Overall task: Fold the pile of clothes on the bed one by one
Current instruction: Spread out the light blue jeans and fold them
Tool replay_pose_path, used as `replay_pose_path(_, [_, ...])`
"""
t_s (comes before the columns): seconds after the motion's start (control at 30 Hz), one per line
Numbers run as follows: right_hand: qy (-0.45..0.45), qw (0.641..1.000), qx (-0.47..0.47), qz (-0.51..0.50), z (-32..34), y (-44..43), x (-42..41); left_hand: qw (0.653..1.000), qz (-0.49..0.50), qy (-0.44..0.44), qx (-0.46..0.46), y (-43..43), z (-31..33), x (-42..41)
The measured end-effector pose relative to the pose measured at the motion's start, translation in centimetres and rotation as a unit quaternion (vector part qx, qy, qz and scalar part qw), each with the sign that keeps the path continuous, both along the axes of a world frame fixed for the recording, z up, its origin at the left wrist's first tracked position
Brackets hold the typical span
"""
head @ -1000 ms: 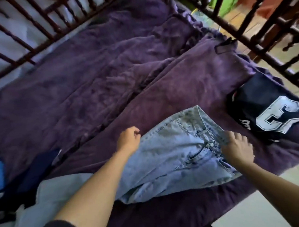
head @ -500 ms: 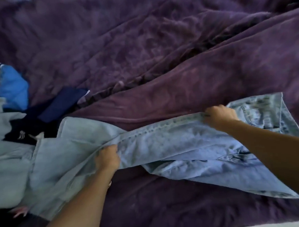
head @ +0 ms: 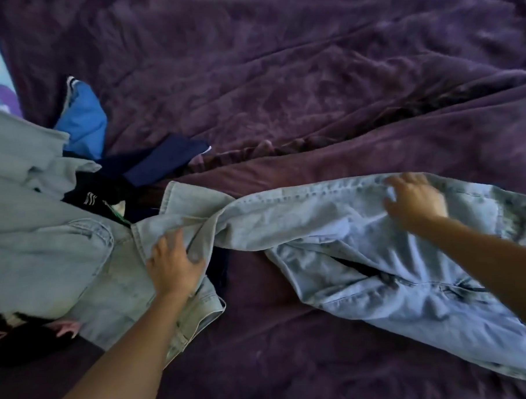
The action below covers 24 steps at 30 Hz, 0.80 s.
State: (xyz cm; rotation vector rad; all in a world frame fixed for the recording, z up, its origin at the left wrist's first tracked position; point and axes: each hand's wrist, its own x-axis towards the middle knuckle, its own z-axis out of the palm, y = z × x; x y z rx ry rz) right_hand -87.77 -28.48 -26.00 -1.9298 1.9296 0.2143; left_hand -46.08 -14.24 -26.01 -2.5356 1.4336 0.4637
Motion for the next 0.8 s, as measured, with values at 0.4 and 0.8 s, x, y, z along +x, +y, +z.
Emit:
replay_pose_path(0.4, [0.029,0.97,0.13,0.205,-4.7,5.7,21.1,0.991,-0.128,0.023,-0.025,5.8,-2.6,9.1])
replay_pose_path(0.8, [-0.043,0.997,-0.026,0.064,1.8,5.4,19.4,0.881,0.187,0.33,-0.285,-10.9,7.5,14.2])
